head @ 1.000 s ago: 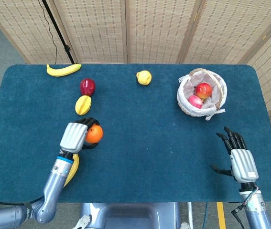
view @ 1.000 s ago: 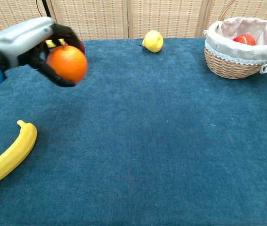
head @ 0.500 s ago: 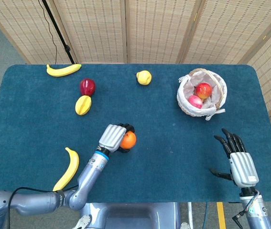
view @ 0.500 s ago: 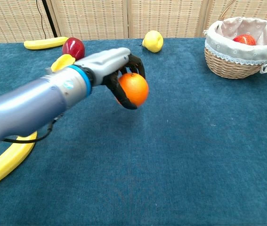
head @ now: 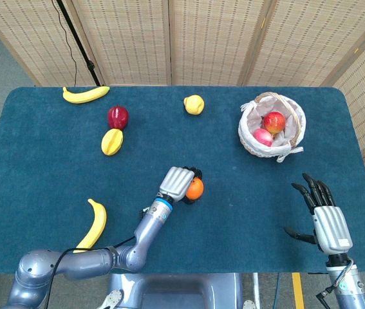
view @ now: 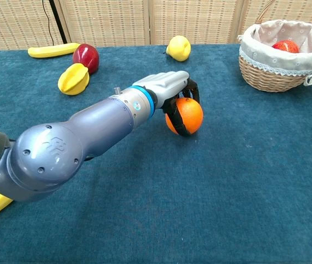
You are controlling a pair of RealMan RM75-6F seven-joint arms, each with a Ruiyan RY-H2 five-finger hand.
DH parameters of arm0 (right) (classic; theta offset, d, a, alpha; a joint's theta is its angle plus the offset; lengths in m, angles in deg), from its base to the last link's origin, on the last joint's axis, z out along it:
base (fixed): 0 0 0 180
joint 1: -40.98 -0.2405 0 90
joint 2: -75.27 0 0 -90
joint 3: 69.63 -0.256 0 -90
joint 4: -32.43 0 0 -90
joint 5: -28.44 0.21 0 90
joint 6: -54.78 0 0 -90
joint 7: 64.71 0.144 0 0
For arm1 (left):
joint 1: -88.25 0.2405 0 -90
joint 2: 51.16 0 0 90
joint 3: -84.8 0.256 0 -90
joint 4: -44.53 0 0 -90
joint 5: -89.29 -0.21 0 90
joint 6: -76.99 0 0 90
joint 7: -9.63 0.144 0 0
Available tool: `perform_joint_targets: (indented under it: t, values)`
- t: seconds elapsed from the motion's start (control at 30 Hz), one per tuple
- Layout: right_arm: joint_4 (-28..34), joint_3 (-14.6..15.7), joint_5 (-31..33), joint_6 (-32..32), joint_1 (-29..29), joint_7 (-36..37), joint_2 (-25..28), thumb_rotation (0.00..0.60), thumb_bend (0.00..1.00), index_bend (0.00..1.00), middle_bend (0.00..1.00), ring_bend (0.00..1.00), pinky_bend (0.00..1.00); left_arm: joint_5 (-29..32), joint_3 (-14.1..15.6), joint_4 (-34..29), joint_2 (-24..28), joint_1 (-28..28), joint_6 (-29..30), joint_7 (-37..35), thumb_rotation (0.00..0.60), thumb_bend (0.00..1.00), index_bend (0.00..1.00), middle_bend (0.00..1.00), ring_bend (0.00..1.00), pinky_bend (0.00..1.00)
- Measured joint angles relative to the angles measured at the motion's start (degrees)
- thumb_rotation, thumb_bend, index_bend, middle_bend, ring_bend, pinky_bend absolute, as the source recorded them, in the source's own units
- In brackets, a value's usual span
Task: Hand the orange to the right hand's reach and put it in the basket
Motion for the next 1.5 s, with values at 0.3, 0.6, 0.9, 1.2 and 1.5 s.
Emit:
perform_joint_targets:
  t: [0.3,0.6,0.9,1.2,1.5]
  values:
    - [0.0,0.0,0.2,0.5,-0.2,-0.2,-0.2,0.6,0.0,0.15,0.0,0.0,0.0,6.3,1.3,-9.2,6.1,-0.3,0.3,6.2,0.6,0.0,0.08,0.0,0.0,0.05]
    - [-0.7,-0.2,1.1,1.3,-0.5,0.5,-0.5,0.6,0.0,0.15,0.0,0.0,0.0,8.5,2.3,-17.0,11.6,0.0,4.8,8.7,0.6,0.0,0.07,0.0,0.0,0.05]
    - [-2.6,-1.4,3.8,1.9,-0.8,-0.4,-1.6,0.6,0.0,0.06,0.0,0.0,0.0,6.6,7.0,-35.5,24.3,5.8,13.2,11.5,0.6,0.0,0.04,0.0,0.0,0.05]
    - [-3.4,-1.9,5.5,3.1,-1.7,-4.3,-4.1,0.6,0.0,0.0,0.0,0.0,0.0,-8.4,17.8,-48.6,41.5,21.0,25.8,5.0,0.6,0.0,0.0,0.0,0.0,0.05]
    - [-1.6,-1.0,7.2,10.5,-5.0,-7.8,-5.6,0.6,0.0,0.0,0.0,0.0,0.0,-20.9,28.0,-47.9,47.7,35.0,36.6,-6.8,0.6,0.0,0.0,0.0,0.0,0.05]
